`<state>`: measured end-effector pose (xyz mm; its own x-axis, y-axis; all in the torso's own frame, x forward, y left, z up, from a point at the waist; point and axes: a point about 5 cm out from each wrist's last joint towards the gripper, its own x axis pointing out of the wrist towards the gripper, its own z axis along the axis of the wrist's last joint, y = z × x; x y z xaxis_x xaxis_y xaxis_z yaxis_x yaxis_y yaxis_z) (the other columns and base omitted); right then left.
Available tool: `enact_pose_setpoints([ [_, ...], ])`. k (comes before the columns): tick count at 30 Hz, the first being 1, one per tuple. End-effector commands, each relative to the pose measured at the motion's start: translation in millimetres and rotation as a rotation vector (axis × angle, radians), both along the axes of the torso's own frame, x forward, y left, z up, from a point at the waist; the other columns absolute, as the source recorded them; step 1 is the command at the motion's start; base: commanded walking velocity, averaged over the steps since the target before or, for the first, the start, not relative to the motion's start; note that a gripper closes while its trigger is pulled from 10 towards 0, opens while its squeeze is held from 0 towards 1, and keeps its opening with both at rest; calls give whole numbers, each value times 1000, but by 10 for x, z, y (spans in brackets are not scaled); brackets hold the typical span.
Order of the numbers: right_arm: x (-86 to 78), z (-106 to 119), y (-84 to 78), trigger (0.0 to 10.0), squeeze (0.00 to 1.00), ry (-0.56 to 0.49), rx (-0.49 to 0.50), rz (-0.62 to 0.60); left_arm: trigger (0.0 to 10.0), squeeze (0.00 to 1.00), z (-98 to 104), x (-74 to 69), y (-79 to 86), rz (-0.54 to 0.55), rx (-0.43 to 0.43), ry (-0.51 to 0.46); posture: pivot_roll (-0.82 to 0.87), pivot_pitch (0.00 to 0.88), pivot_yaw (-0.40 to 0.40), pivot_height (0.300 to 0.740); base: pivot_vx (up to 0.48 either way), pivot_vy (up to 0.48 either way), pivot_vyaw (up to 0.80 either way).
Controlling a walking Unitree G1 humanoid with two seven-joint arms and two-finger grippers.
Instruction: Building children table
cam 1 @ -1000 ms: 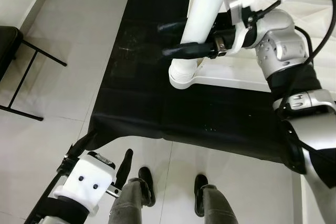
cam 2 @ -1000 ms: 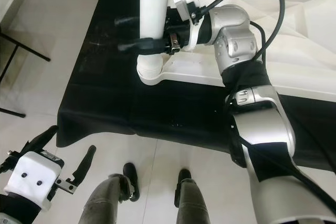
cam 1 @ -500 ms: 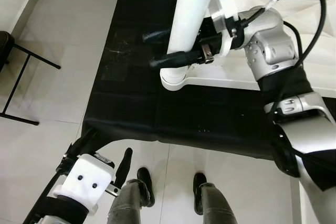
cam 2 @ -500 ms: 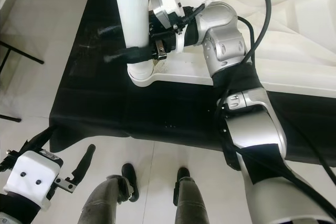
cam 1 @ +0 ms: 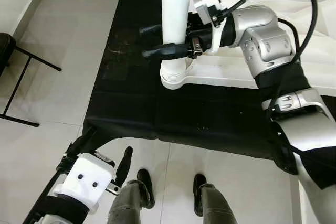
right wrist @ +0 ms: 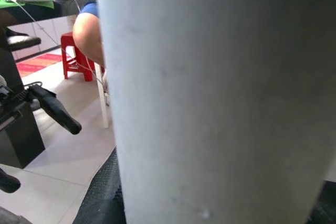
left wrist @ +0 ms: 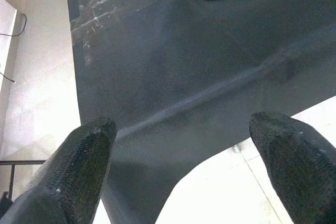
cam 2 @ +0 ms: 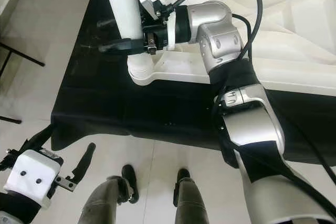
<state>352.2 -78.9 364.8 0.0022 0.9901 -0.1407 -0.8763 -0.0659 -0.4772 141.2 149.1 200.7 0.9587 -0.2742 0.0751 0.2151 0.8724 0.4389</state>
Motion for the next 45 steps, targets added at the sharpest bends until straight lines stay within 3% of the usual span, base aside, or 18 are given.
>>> enact_pose_setpoints([
  [1, 88, -308, 11, 10000, 0, 91, -92, -63, 10000, 0, -24, -26, 3, 9, 5, 24, 83, 473, 23, 740, 0, 0, 0],
  [9, 135, -365, -2, 10000, 0, 112, -50, -143, 10000, 0, -21, -18, 8, 10, 7, 25, 84, 475, 25, 740, 0, 0, 0],
  [16, 183, -472, -148, 10000, 0, 142, 24, -289, 10000, 0, -21, -13, 7, 12, 8, 26, 77, 473, 24, 740, 0, 0, 0],
  [17, 152, -533, -218, 10000, 0, 150, 50, -350, 10000, 0, -21, -12, 7, 12, 8, 26, 77, 473, 24, 740, 0, 0, 0],
  [24, -31, -774, -205, 10000, 0, 164, 74, -491, 10000, 0, -29, 2, 16, 13, 10, 27, 62, 470, 20, 740, 0, 0, 0],
  [25, -97, -883, -168, 10000, 0, 203, 97, -574, 10000, 0, -32, 6, 18, 14, 10, 27, 60, 468, 18, 740, 0, 0, 0],
  [26, -152, -1044, -171, 10000, 0, 212, 84, -753, 10000, 0, -36, 12, 20, 15, 11, 26, 60, 464, 18, 740, 0, 0, 0],
  [27, -152, -1044, -171, 10000, 0, 212, 84, -753, 10000, 0, -36, 12, 20, 15, 11, 26, 60, 464, 18, 740, 0, 0, 0],
  [28, -187, -1141, -192, 10000, 0, 213, 77, -885, 10000, 0, -41, 20, 23, 15, 13, 26, 57, 463, 18, 740, 0, 0, 0],
  [29, -187, -1141, -192, 10000, 0, 213, 77, -885, 10000, 0, -41, 20, 23, 15, 13, 26, 57, 463, 18, 740, 0, 0, 0],
  [30, -228, -1212, -238, 10000, 0, 233, 136, -1058, 10000, 0, -45, 33, 29, 16, 15, 24, 53, 457, 22, 740, 0, 0, 0],
  [32, -297, -1262, -266, 10000, 0, 281, 233, -1210, 10000, 0, -55, 59, 41, 19, 18, 23, 54, 449, 25, 740, 0, 0, 0],
  [41, -352, -1251, -207, 10000, 0, 304, 316, -1287, 10000, 0, -84, 144, 83, 28, 28, 16, 54, 419, 34, 740, 0, 0, 0],
  [44, -407, -1244, -181, 10000, 0, 303, 348, -1311, 10000, 0, -85, 173, 95, 33, 36, 9, 57, 412, 36, 740, 0, 0, 0],
  [45, -500, -1275, -132, 10000, 0, 310, 380, -1332, 10000, 0, -94, 207, 112, 40, 43, 5, 60, 399, 39, 740, 0, 0, 0],
])
